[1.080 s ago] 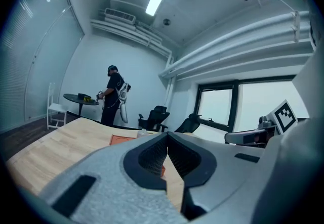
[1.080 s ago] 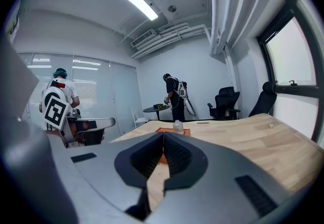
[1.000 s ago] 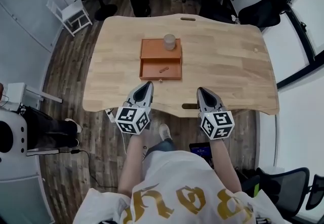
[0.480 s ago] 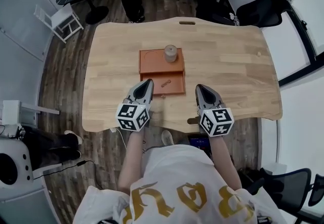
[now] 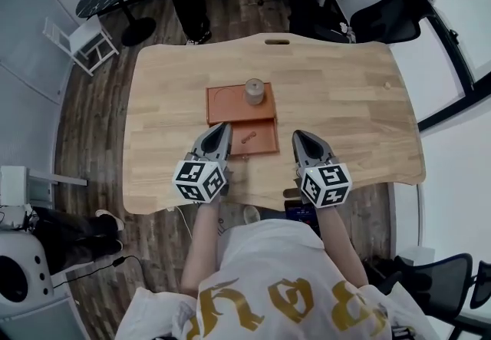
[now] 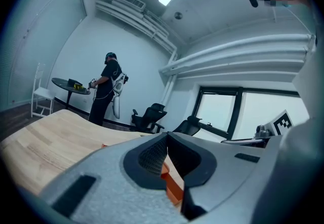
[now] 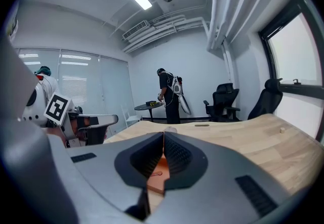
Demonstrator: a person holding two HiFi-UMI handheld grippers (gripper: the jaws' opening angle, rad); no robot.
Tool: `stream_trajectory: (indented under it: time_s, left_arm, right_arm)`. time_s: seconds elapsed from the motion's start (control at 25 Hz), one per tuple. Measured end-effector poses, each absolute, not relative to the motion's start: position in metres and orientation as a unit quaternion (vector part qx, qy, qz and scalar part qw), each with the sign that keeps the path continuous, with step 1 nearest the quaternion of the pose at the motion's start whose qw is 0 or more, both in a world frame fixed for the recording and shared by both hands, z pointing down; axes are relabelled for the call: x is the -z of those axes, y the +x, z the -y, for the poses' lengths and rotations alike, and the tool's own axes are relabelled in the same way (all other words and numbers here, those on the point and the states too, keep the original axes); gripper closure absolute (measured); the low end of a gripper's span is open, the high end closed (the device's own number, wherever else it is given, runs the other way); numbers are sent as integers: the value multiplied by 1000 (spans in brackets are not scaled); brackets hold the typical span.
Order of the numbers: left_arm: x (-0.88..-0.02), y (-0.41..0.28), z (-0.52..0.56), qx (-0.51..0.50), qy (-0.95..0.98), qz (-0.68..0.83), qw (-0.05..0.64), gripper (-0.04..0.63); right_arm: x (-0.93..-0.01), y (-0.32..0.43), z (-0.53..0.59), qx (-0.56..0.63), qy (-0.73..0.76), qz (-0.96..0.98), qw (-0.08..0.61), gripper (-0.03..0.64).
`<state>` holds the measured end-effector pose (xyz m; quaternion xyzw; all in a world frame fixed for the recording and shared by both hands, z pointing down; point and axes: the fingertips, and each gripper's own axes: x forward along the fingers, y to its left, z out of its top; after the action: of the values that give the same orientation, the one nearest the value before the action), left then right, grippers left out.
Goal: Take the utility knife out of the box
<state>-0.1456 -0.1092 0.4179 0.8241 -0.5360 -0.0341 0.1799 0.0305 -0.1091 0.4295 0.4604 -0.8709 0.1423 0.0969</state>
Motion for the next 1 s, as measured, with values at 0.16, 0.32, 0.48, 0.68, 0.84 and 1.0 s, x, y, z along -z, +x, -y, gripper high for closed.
stream_trajectory:
  time_s: [0.16, 0.32, 0.48, 0.68, 0.84, 1.0]
  left_arm:
    - [-426, -148, 122, 24, 823, 538, 181, 586]
    - [-425, -144, 133, 9, 828, 534, 169, 586]
    - [-433, -144, 139, 1, 823, 540, 176, 586]
    - [-443, -137, 141, -14, 826, 534, 179, 584]
    - [-458, -144, 142, -21, 820, 539, 193, 584]
    - [-471, -145, 145, -35, 819, 537, 201, 584]
  right_arm:
    - [-437, 27, 120, -144, 457, 872, 99, 604]
    - [-441, 31, 132, -152, 464, 868, 92, 604]
    - [-445, 25, 137, -155, 455, 871, 96, 604]
    - [-455, 29, 145, -162, 458, 868, 106, 604]
    - [-465, 24, 148, -170, 454, 868, 113, 604]
    - [-474, 19, 149, -176, 448, 868, 122, 604]
